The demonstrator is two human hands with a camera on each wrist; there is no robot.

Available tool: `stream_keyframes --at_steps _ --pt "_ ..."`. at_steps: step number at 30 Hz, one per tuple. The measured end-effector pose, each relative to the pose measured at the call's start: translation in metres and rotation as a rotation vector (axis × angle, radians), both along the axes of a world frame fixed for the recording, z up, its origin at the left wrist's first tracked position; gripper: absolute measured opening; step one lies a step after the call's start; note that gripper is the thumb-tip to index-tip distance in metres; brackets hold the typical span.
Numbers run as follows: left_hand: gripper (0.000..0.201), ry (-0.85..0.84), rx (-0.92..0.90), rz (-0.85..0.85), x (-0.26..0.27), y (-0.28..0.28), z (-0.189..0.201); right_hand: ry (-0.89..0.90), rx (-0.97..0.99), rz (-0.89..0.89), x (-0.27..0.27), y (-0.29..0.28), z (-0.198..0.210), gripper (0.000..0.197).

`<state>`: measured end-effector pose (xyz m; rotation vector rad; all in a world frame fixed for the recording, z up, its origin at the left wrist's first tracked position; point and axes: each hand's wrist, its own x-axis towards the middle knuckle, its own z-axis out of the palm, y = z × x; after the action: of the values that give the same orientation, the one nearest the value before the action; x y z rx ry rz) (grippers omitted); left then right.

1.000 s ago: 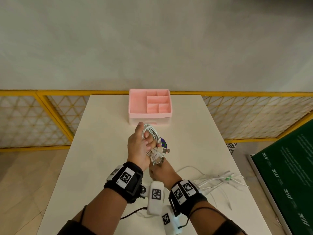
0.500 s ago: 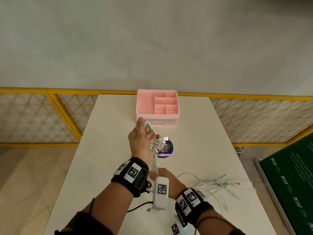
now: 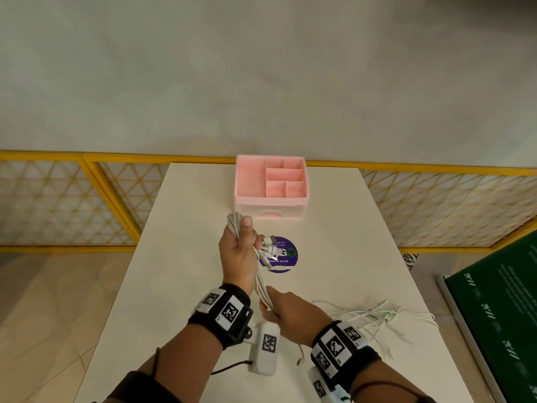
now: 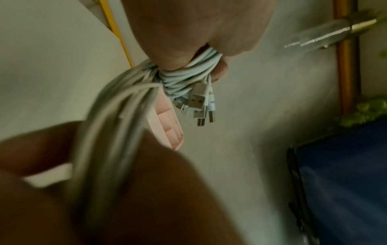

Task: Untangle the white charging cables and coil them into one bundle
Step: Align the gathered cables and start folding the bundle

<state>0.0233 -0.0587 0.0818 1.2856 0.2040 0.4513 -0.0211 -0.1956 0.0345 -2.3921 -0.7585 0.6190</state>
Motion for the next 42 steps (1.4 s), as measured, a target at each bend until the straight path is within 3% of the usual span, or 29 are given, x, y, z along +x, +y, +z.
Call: stream_keyframes --at_steps 2,5,10,14,18,21,23,25,27,35,38,42 --pt "0.037 -0.062 0.147 -0.072 -0.004 0.001 -0.01 0.042 0.03 0.022 0.003 -0.004 0.012 0.011" --pt "0.051 -0.085 0.389 -0.2 -0.011 0.005 -0.027 0.244 0.095 -0.018 0.008 -0.009 0.032 0.011" --pt "0.051 -0.044 0.567 -0.348 -0.017 0.007 -0.042 0.658 0.356 -0.197 0.008 -0.011 0.045 0.009" --pt "0.069 -0.107 0.838 -0.456 -0.018 0.011 -0.038 0.704 0.415 -0.215 0.014 -0.013 0.058 0.009" --pt "0.055 -0.122 1.022 -0.573 -0.019 0.02 -0.037 0.893 0.516 -0.341 0.021 -0.02 0.067 0.028" --pt "0.046 -0.066 1.081 -0.739 -0.021 0.023 -0.027 1.092 0.55 -0.413 0.027 -0.024 0.065 0.013" --pt "0.064 0.04 1.117 -0.824 -0.025 0.024 -0.022 1.227 0.525 -0.452 0.029 -0.026 0.061 0.011" --pt "0.086 0.125 1.274 -0.842 -0.026 0.022 -0.022 1.277 0.501 -0.469 0.031 -0.027 0.057 0.016" --pt "0.091 0.149 1.401 -0.834 -0.025 0.02 -0.032 1.259 0.489 -0.469 0.033 -0.028 0.053 0.023" --pt "0.046 0.187 1.211 -0.861 -0.02 0.017 -0.058 1.018 0.357 -0.584 0.042 -0.033 0.055 0.044" --pt "0.034 0.442 0.983 -0.941 -0.021 0.02 -0.056 0.615 0.295 -0.713 0.058 -0.045 0.058 0.052" --pt "0.027 0.618 0.76 -0.954 -0.02 0.029 -0.06 -0.114 0.373 -0.715 0.066 -0.062 0.072 0.019"
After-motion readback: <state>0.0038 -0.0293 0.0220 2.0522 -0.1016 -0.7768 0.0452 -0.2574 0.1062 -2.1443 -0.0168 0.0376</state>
